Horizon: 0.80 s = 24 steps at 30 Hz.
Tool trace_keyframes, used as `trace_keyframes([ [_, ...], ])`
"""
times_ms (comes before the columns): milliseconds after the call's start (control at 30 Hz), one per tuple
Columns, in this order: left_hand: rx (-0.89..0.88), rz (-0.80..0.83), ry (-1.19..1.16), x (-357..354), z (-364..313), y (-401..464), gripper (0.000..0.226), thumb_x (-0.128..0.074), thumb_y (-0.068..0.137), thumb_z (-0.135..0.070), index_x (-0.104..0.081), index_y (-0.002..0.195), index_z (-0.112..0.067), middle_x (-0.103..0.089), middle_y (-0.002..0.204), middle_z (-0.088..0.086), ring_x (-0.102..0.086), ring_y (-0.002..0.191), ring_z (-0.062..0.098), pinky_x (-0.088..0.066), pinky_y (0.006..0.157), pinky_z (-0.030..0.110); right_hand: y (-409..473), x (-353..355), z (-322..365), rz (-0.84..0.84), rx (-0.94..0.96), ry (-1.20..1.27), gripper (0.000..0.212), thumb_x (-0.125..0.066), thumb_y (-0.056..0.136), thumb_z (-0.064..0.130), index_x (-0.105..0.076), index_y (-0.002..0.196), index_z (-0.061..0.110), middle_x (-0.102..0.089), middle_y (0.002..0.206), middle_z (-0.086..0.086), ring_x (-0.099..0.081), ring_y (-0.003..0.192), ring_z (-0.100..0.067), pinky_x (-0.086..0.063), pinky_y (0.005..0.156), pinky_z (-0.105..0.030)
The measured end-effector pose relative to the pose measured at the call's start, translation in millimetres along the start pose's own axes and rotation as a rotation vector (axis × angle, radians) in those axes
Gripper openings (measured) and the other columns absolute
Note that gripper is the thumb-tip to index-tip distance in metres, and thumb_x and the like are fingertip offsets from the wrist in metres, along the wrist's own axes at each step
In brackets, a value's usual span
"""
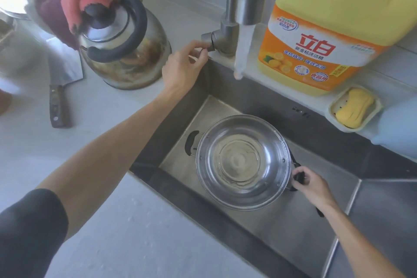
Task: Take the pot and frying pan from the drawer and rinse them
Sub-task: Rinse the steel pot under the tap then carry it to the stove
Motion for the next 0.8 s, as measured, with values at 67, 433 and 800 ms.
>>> trace_keyframes([
  [67, -0.013, 0.014, -0.089, -1, 6, -14, 0.025, -0.048, 0.093, -0.04, -0.057, 0.116, -0.036, -0.062, 0.091, -0.013, -0.06, 0.079, 0.008, -0.048, 0.071, 0.026, 1, 0, -1, 0.0, 0.002, 0.012, 0.025, -0.068, 0.073, 0.007, -0.061, 0.081, 0.03, -0.068, 0.083, -0.004, -0.066, 0.083, -0.026, -0.04, 0.063, -0.015],
  [433, 0.296, 0.853, 0.325, -75, 143, -146, 0.028, -0.046, 0.093, -0.01, -0.057, 0.114, -0.024, -0.054, 0.107, 0.001, -0.057, 0.109, 0.026, -0.039, 0.082, 0.026, -1, 0, 0, 0.012, -0.008, 0.094, 0.024, -0.066, 0.076, 0.007, -0.061, 0.08, 0.03, -0.068, 0.085, -0.005, -0.066, 0.081, -0.027, -0.048, 0.082, -0.037],
  [800, 0.07, 0.576, 0.296, -17, 82, -112, 0.012, -0.057, 0.082, -0.033, -0.065, 0.089, -0.038, -0.059, 0.065, -0.011, -0.059, 0.068, 0.011, -0.046, 0.069, 0.031, -26, -31, 11, 0.361, -0.08, 0.262, 0.018, -0.057, 0.089, 0.002, -0.061, 0.097, 0.018, -0.067, 0.094, -0.009, -0.063, 0.075, -0.011, -0.05, 0.068, -0.009],
])
Point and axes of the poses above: each hand's wrist, its own y-axis towards the middle knuckle, its own x-axis out of the back of the hand, z = x × y, the point moved 8 cm from there along y, towards the middle knuckle
